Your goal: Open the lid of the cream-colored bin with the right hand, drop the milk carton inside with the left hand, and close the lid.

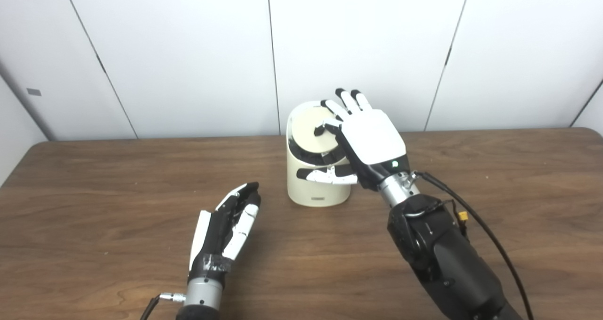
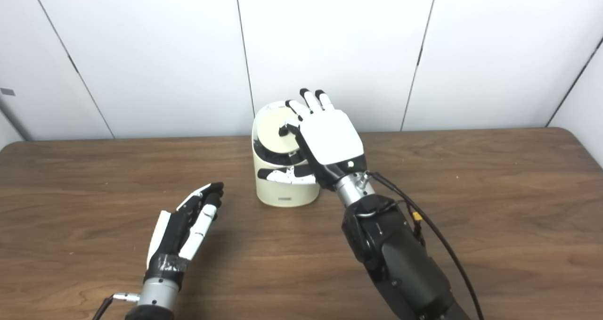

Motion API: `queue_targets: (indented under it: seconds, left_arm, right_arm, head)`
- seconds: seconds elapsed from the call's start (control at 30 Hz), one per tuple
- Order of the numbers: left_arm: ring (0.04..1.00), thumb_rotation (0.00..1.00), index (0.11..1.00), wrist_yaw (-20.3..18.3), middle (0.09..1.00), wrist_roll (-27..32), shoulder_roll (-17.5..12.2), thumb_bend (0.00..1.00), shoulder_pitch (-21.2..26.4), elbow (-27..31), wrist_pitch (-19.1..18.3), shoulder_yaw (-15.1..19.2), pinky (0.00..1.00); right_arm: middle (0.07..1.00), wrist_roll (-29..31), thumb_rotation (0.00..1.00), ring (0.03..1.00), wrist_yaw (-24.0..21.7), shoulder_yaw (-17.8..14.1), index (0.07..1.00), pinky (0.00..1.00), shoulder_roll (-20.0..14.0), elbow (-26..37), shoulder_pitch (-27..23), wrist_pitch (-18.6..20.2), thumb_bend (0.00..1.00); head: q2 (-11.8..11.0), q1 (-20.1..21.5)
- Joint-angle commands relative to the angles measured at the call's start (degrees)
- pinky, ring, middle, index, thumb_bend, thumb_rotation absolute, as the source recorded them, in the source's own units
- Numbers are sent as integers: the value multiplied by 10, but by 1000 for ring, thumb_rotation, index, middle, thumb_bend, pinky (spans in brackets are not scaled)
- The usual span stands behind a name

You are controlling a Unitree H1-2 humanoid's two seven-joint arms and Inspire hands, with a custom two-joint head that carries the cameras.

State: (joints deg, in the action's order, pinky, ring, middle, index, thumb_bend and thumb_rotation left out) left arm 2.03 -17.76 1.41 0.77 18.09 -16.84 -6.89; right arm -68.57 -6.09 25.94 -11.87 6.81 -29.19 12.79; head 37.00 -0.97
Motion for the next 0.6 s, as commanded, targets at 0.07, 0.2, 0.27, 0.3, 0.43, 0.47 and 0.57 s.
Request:
queue_targets:
  seconds: [0.07, 0.2, 0.27, 0.3, 0.43, 0.47, 0.57]
  left_arm:
    - [813, 875, 860, 5, 831, -6, 2, 574, 10, 16, 14, -2, 776]
    - [810, 886, 859, 6, 827, -8, 5, 579, 9, 19, 14, -3, 783]
    - [811, 893, 860, 6, 827, -10, 5, 581, 8, 21, 12, -4, 785]
    - [811, 898, 861, 5, 829, -11, 5, 583, 8, 22, 12, -4, 783]
    - [814, 910, 865, 5, 834, -12, 6, 581, 7, 23, 12, -6, 784]
    - [816, 912, 866, 5, 835, -11, 6, 581, 7, 24, 12, -6, 786]
    - [820, 913, 870, 6, 839, -11, 7, 571, 7, 24, 13, -6, 794]
  right_arm:
    - [932, -34, 891, 999, -43, 10, 647, 1000, 1, 12, -4, 1, 592]
    - [944, -66, 941, 1000, -83, 12, 614, 1000, 3, 14, -2, 8, 613]
    - [947, -80, 979, 1000, -111, 12, 598, 1000, 4, 12, -3, 11, 628]
    - [945, -82, 990, 1000, -121, 11, 592, 1000, 5, 11, -3, 12, 631]
    - [947, -87, 992, 1000, -141, 8, 611, 1000, 6, 4, 2, 9, 628]
    - [949, -87, 990, 1000, -141, 7, 618, 1000, 6, 2, 3, 9, 628]
    - [965, -78, 998, 1000, -123, 1, 640, 1000, 7, 0, 8, 6, 629]
  head:
    - [4, 0]
    - [7, -1]
    - [9, -1]
    - [9, -1]
    - [10, -3]
    - [10, -3]
    - [11, -4]
